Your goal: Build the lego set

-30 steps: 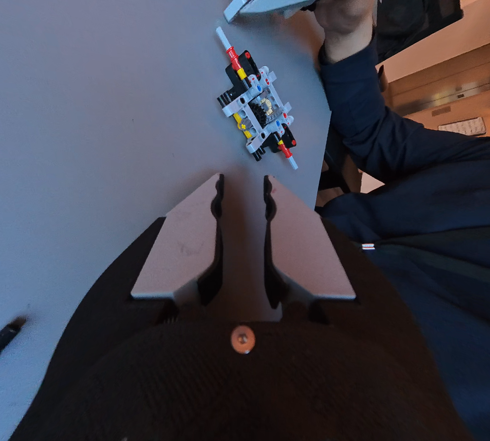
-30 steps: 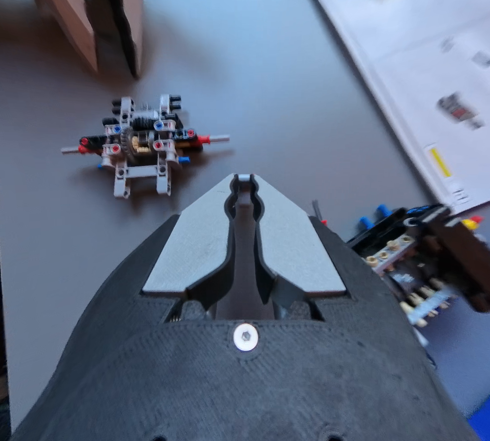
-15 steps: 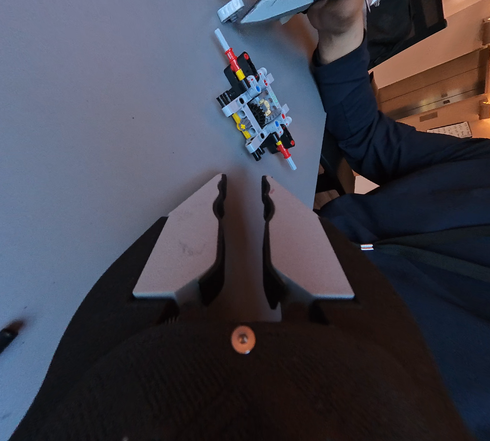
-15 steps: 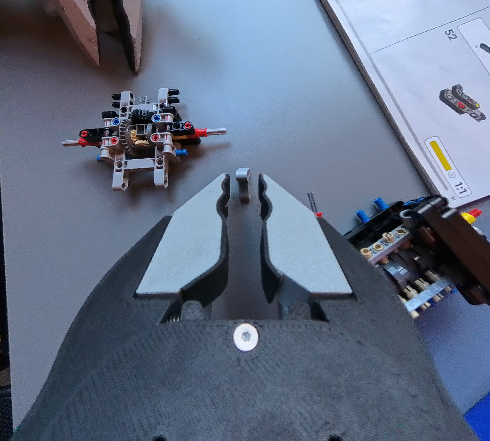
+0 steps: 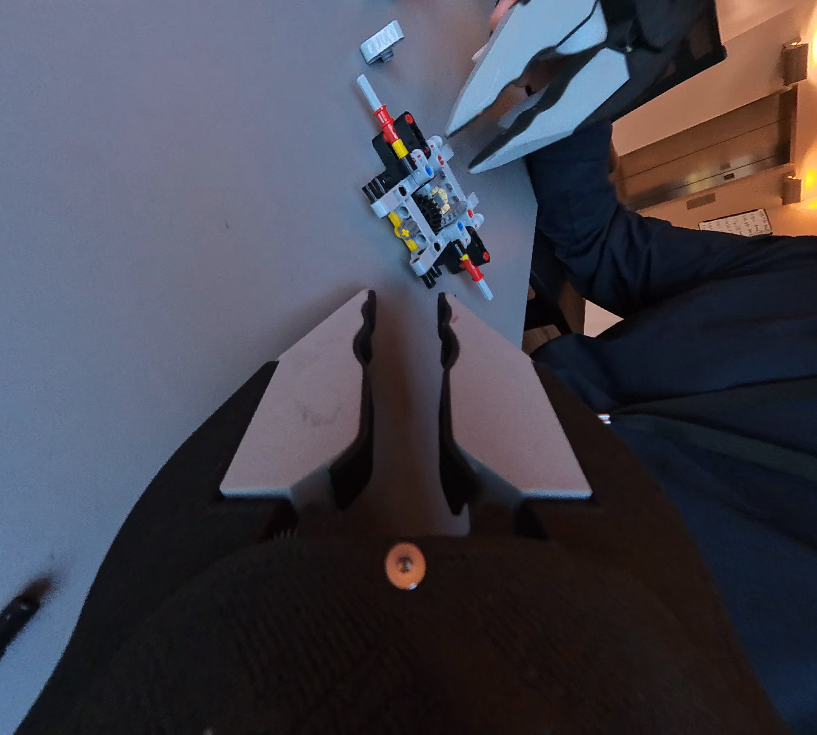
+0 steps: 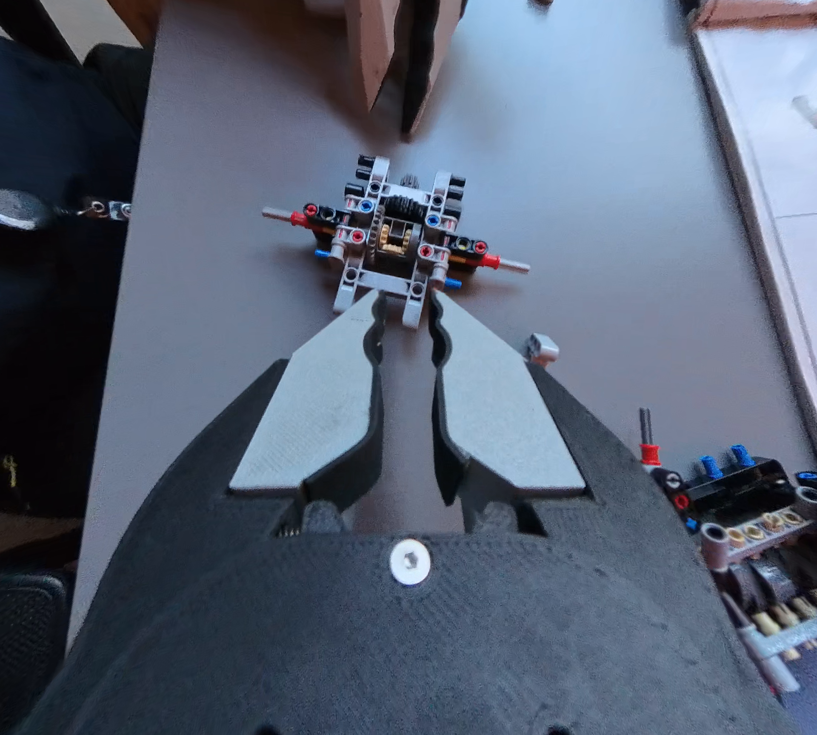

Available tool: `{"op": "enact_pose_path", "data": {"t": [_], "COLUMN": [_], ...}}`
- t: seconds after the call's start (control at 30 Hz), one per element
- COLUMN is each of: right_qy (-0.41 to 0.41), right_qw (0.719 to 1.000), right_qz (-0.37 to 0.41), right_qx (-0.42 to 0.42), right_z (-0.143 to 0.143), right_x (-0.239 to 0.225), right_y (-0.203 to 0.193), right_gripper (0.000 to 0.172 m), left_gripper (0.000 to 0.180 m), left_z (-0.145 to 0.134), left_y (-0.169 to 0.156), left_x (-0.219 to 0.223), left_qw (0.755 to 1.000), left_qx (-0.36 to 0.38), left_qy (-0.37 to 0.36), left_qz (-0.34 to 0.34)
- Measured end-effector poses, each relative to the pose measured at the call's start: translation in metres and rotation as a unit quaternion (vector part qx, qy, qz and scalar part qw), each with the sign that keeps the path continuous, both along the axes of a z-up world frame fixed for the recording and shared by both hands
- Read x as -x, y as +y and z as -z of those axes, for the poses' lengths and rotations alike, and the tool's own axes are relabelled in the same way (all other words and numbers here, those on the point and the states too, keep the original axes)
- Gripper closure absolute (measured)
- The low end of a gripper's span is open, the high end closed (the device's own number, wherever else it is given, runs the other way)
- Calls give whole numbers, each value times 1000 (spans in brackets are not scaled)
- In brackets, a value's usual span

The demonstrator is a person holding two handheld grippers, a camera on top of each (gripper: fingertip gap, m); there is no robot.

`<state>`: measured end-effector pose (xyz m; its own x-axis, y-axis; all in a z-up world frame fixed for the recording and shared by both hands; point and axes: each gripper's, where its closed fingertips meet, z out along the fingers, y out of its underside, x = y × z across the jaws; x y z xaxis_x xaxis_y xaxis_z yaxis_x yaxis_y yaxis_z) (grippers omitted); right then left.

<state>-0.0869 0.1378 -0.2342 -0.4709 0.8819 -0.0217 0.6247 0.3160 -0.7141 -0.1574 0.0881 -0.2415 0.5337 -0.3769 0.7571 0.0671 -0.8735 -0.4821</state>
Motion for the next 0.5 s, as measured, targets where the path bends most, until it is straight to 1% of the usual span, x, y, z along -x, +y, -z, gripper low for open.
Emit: {"op": "enact_pose_path", "data": {"t": [0.2,0.3,0.4,0.5], "right_qy": [-25,-29,-11,36], "right_qw": [1000,999,999,996], "right_qz": [-1,5,4,1], "right_qx": [3,-23,-53,-84], "right_z": [10,16,13,-1], "right_x": [-4,-1,1,5], "right_y": [1,4,5,5], "right_gripper": [159,166,167,167], "left_gripper": [154,154,154,153], "left_z": [-2,-2,-2,-7], "left_y": [10,14,19,23], "left_x": [-3,-4,-4,-5], "left_qw": [1000,1000,1000,999], "left_qx": [0,-5,-9,-17], "left_qy": [-13,-12,-13,-28], "left_qz": [0,5,3,3]}}
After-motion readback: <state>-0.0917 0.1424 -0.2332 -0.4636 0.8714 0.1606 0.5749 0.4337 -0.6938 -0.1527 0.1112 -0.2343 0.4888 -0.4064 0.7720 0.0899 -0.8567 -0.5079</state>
